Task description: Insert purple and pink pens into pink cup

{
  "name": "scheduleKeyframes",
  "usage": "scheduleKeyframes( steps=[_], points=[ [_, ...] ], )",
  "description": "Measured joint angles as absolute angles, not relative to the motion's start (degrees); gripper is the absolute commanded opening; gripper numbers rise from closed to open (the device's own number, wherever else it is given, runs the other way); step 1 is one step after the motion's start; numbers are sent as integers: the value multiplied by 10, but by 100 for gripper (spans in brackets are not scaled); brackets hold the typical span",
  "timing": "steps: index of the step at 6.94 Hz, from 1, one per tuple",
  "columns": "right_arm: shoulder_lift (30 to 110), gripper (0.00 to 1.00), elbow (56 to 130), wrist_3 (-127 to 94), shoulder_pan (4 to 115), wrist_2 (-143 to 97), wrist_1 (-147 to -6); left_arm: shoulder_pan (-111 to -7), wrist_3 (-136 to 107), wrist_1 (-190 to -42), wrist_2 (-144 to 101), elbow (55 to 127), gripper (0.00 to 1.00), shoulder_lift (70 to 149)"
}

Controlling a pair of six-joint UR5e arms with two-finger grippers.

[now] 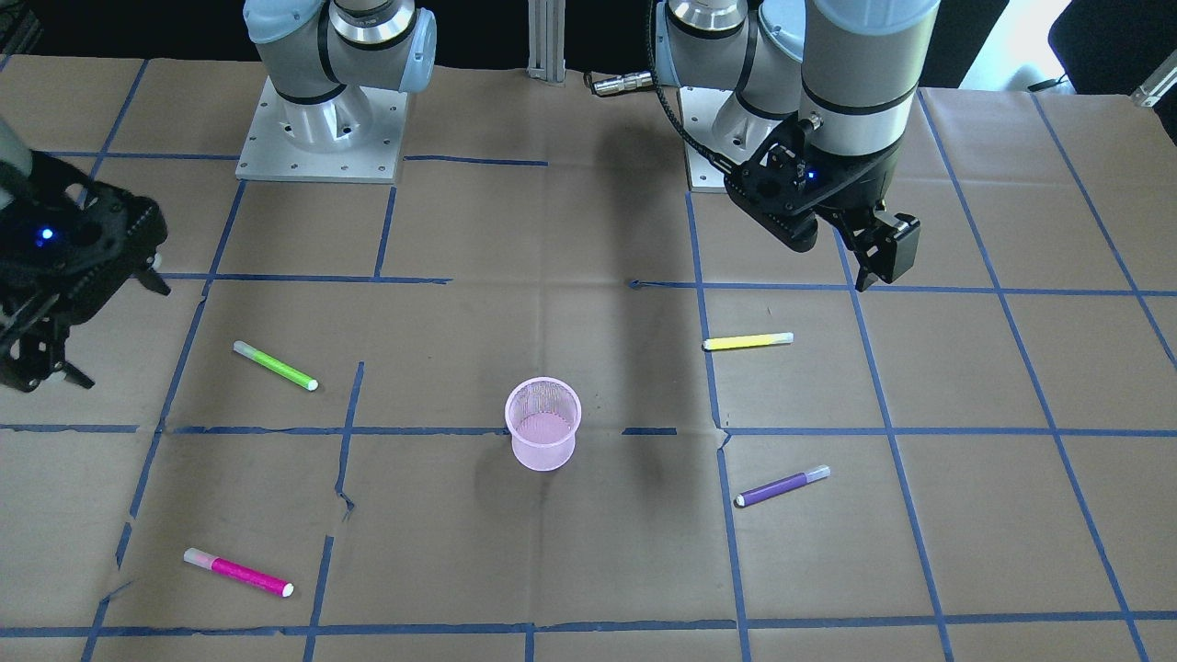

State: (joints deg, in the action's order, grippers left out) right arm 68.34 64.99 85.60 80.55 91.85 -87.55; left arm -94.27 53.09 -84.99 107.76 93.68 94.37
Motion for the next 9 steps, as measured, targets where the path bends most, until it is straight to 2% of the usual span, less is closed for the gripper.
scheduleKeyframes(
  steps=[2, 5, 9],
  points=[
    [618, 100, 591, 863, 813, 953, -852, -942, 540, -805, 1082, 971, 97, 966],
    [555, 100, 592, 803, 864, 1058, -858, -943, 590, -761, 1116, 958, 97, 1038],
    [460, 100, 593, 726, 910, 1147, -898, -960, 614, -735, 1109, 845, 97, 1204]
  ],
)
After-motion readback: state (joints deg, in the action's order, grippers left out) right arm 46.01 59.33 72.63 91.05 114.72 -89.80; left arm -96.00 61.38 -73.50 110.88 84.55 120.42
